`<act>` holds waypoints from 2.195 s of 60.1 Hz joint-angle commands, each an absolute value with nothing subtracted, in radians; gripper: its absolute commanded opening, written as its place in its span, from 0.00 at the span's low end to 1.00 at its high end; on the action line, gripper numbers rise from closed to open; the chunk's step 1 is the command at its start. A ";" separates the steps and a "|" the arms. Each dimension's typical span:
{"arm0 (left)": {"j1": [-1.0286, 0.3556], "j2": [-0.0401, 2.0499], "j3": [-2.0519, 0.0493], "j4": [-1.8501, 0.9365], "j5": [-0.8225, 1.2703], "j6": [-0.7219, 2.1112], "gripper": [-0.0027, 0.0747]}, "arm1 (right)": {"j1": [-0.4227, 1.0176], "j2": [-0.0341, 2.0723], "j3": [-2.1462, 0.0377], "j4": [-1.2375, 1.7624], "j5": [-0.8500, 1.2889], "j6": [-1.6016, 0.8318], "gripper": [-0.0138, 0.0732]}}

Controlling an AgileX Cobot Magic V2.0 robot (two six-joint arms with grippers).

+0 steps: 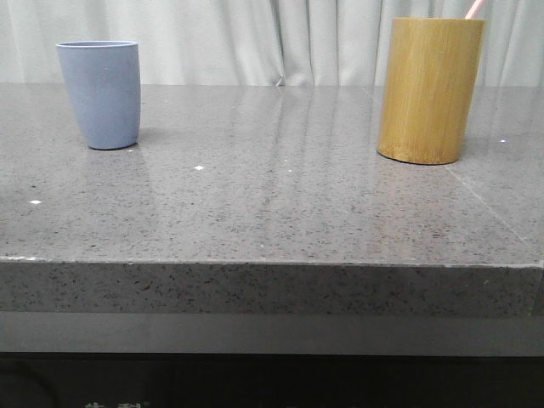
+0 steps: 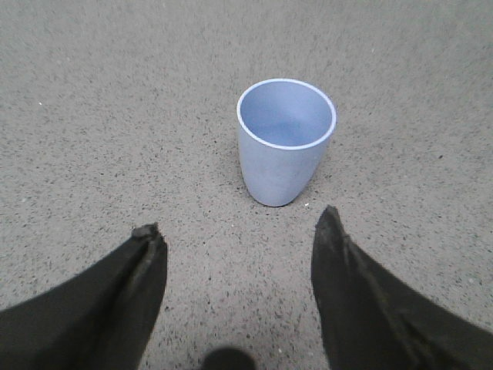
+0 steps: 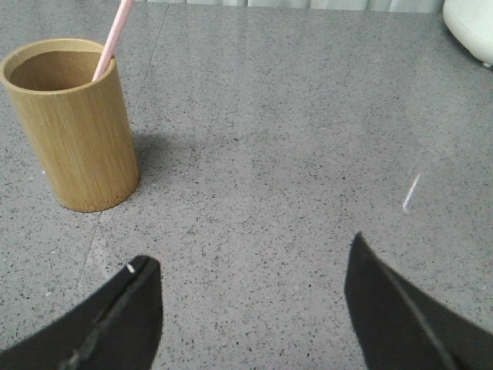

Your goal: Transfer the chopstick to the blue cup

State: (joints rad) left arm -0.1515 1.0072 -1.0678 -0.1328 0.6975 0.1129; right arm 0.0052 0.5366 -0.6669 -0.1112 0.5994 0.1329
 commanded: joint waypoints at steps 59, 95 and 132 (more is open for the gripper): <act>-0.185 1.812 -1.819 -0.155 0.923 0.115 0.56 | 0.005 0.546 -0.700 -0.116 0.497 0.127 0.75; -0.185 1.832 -1.838 -0.155 0.972 0.115 0.02 | 0.005 0.546 -0.700 -0.116 0.495 0.127 0.75; -0.439 1.837 -2.067 -0.138 1.070 0.138 0.01 | 0.005 0.546 -0.700 -0.115 0.486 0.127 0.75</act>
